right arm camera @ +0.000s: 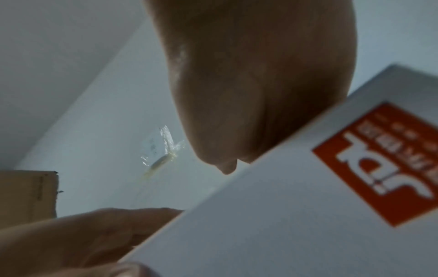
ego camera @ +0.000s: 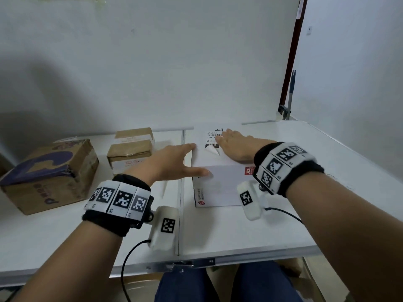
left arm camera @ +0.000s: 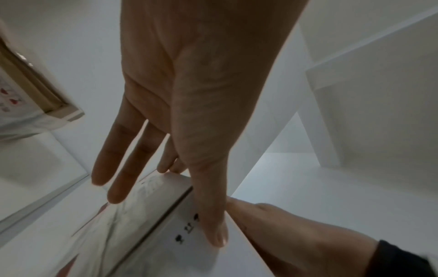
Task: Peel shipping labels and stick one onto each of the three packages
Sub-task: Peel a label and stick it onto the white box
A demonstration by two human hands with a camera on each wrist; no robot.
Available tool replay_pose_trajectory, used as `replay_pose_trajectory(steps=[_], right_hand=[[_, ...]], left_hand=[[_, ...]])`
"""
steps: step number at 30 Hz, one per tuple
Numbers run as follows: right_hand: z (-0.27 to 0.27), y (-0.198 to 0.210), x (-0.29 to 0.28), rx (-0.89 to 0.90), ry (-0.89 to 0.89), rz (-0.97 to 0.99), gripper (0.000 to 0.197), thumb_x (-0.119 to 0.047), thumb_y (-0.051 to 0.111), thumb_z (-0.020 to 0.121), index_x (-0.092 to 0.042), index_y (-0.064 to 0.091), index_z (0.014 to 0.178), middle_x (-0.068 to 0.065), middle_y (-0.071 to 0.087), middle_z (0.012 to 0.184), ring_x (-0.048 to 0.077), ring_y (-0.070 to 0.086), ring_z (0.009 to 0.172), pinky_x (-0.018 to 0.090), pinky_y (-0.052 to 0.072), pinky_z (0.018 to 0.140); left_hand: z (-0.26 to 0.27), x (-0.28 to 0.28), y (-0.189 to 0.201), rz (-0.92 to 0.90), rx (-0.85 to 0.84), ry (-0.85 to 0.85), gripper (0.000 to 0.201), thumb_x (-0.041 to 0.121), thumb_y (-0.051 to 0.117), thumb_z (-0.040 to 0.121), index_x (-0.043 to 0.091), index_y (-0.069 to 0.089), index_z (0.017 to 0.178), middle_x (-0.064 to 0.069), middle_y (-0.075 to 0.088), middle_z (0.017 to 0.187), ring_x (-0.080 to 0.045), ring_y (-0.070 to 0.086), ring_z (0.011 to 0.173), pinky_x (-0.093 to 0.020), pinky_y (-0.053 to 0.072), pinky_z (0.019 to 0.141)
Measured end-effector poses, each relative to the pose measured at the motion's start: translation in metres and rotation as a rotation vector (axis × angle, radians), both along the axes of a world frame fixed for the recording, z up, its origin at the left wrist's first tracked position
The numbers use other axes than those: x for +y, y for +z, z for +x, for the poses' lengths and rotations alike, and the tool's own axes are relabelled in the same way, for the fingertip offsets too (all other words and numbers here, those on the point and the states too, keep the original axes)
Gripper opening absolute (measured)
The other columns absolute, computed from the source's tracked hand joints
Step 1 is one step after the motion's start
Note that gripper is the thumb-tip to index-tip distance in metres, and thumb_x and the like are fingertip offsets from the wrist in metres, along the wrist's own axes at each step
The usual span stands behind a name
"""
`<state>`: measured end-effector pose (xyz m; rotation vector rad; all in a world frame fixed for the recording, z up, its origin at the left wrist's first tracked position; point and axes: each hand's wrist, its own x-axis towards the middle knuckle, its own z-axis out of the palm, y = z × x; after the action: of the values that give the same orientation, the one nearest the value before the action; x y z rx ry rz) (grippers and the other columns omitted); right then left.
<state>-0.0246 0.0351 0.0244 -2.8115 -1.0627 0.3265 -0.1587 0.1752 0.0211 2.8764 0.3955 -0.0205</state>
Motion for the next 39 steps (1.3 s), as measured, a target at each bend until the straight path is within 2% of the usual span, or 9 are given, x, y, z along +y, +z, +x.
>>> replay_pose_trajectory(steps=[3,7,12,21,25,29,33,36,39], right_hand=[[0.009,-0.006,0.01,-0.02,-0.029,-0.028,0.058,-0.041,0.007,0.101,-0.017,0.007,0.154,0.002,-0.005,0.162,0.021,-0.003,0.149,0.053,0.003,0.117],[0.009,-0.009,0.015,-0.066,-0.006,-0.051,0.056,-0.04,0.007,0.102,-0.02,0.004,0.154,-0.003,-0.006,0.162,0.019,-0.005,0.149,0.052,-0.001,0.118],[0.003,-0.012,0.022,-0.053,0.051,-0.026,0.056,-0.04,0.004,0.102,-0.019,0.001,0.154,-0.004,-0.008,0.162,0.012,-0.007,0.149,0.046,-0.005,0.12],[-0.018,-0.014,0.026,-0.043,0.153,-0.01,0.061,-0.046,0.003,0.101,-0.016,-0.003,0.154,-0.002,-0.009,0.161,0.013,-0.01,0.148,0.042,-0.005,0.121],[-0.025,-0.016,0.028,-0.053,0.163,-0.01,0.064,-0.048,0.003,0.1,-0.015,-0.002,0.153,0.001,-0.009,0.161,0.014,-0.01,0.149,0.043,-0.004,0.121],[-0.031,-0.018,0.029,-0.063,0.154,0.012,0.066,-0.051,0.002,0.099,-0.014,-0.001,0.153,0.002,-0.008,0.162,0.015,-0.01,0.149,0.043,-0.003,0.121],[-0.042,-0.019,0.026,-0.07,0.171,0.039,0.07,-0.055,0.004,0.098,-0.012,0.001,0.153,0.003,-0.005,0.162,0.016,-0.008,0.149,0.041,-0.002,0.121],[-0.054,-0.022,0.025,-0.086,0.196,0.066,0.073,-0.056,0.005,0.097,-0.011,0.002,0.153,0.005,-0.003,0.162,0.017,-0.005,0.149,0.039,-0.001,0.121],[-0.06,-0.024,0.022,-0.1,0.201,0.087,0.074,-0.057,0.006,0.097,-0.009,0.003,0.153,0.007,0.0,0.162,0.017,-0.003,0.149,0.038,0.0,0.122]], left_hand=[[0.0,0.005,-0.002,-0.016,-0.007,-0.01,0.098,0.074,0.061,0.069,0.03,0.026,0.15,0.006,0.064,0.124,-0.01,0.055,0.119,-0.029,0.041,0.096],[0.001,0.007,-0.004,-0.026,-0.028,-0.033,0.1,0.076,0.061,0.065,0.029,0.03,0.149,0.007,0.061,0.128,-0.005,0.058,0.113,-0.03,0.045,0.098],[0.003,0.009,-0.007,-0.021,-0.048,-0.039,0.1,0.075,0.061,0.066,0.028,0.031,0.149,0.005,0.063,0.124,-0.007,0.058,0.115,-0.03,0.044,0.099],[0.006,0.015,-0.009,-0.041,-0.057,-0.04,0.119,0.091,0.05,0.045,0.032,0.035,0.147,0.007,0.063,0.122,-0.007,0.06,0.111,-0.034,0.047,0.098],[0.007,0.015,-0.008,-0.04,-0.056,-0.026,0.099,0.087,0.058,0.052,0.038,0.047,0.137,0.008,0.063,0.115,-0.007,0.06,0.106,-0.033,0.049,0.092],[0.006,0.014,-0.01,-0.036,-0.066,-0.025,0.097,0.089,0.055,0.051,0.038,0.05,0.133,0.008,0.063,0.112,-0.008,0.061,0.102,-0.036,0.051,0.09],[0.006,0.015,-0.01,0.0,-0.074,-0.038,0.095,0.078,0.058,0.061,0.031,0.042,0.143,0.007,0.064,0.12,-0.011,0.06,0.107,-0.037,0.049,0.093],[0.007,0.016,-0.01,0.075,-0.065,-0.066,0.077,0.06,0.058,0.079,0.028,0.038,0.145,0.002,0.067,0.113,-0.02,0.059,0.107,-0.035,0.048,0.091],[0.008,0.014,-0.009,0.131,-0.065,-0.088,0.064,0.051,0.056,0.085,0.025,0.043,0.142,-0.002,0.068,0.108,-0.025,0.059,0.104,-0.032,0.045,0.084]])
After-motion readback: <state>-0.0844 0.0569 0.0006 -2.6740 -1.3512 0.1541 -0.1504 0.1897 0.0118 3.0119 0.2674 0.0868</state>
